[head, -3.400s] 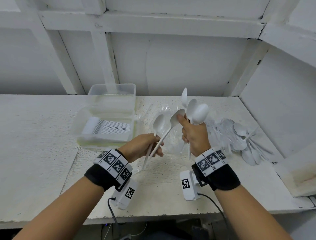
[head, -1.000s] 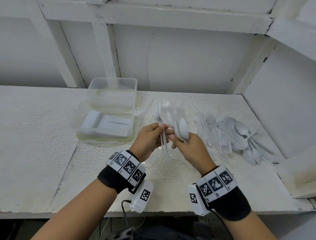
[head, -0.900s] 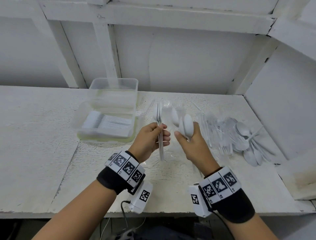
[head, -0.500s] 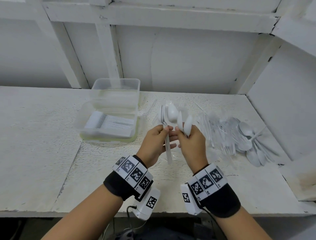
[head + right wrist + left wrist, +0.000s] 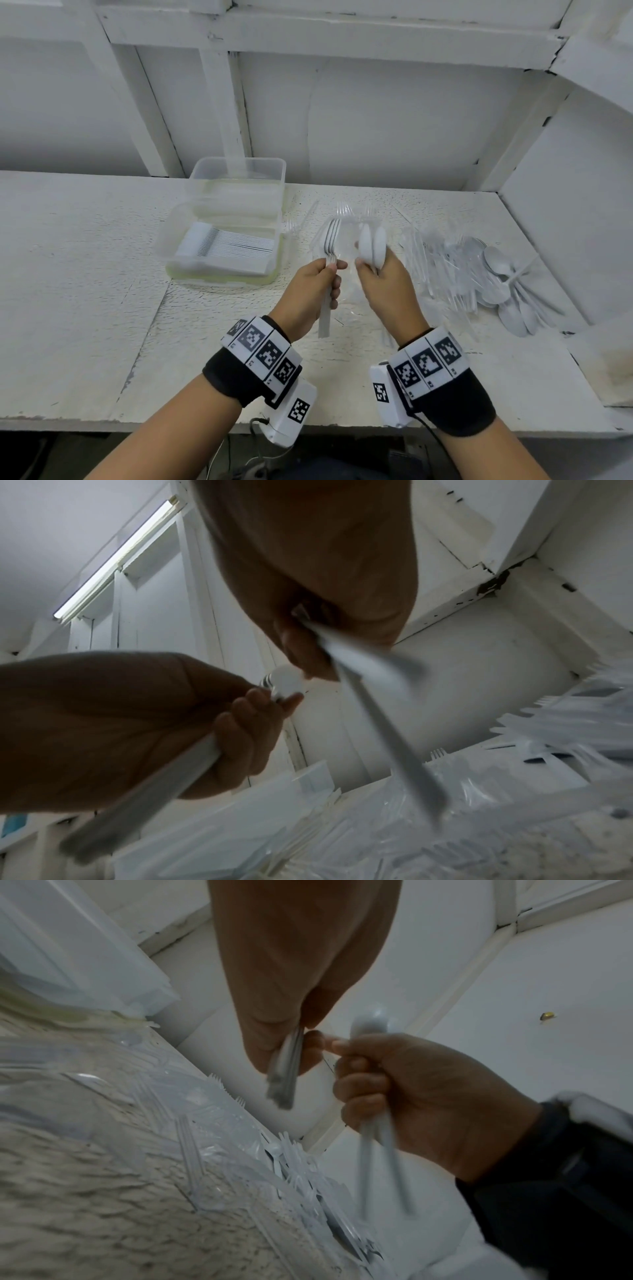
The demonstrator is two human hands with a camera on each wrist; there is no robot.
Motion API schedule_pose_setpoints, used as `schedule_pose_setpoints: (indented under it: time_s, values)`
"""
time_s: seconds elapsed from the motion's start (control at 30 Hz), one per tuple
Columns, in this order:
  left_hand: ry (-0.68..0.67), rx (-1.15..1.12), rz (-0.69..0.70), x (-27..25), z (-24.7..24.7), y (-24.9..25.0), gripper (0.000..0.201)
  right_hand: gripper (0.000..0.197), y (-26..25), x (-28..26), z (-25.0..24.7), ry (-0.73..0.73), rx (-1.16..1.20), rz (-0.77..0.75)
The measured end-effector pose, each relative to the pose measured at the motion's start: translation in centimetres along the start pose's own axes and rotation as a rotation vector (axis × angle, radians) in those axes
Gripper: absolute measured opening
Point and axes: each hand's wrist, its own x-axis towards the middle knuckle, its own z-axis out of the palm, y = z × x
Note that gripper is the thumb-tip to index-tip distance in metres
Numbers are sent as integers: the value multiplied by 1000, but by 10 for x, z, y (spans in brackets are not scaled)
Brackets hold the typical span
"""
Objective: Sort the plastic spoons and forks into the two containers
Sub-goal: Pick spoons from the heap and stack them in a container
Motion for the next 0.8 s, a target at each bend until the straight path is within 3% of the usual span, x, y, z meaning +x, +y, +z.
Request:
schedule_pose_setpoints:
  time_s: [0.1,0.27,0.47,0.8]
  values:
    - [10,-34,-4,1,-2,1,23,43,-1,1,0,-61,71,30]
    - [4,-46,-8,1,-1,1,24,10,3,9,5,-43,61,66]
    - [-76,-33,5,1,1,0,29,14,7,8,19,81,-72,-90]
    - [-71,95,33,0,-4,1,26,16,-1,6,24,13,76,7]
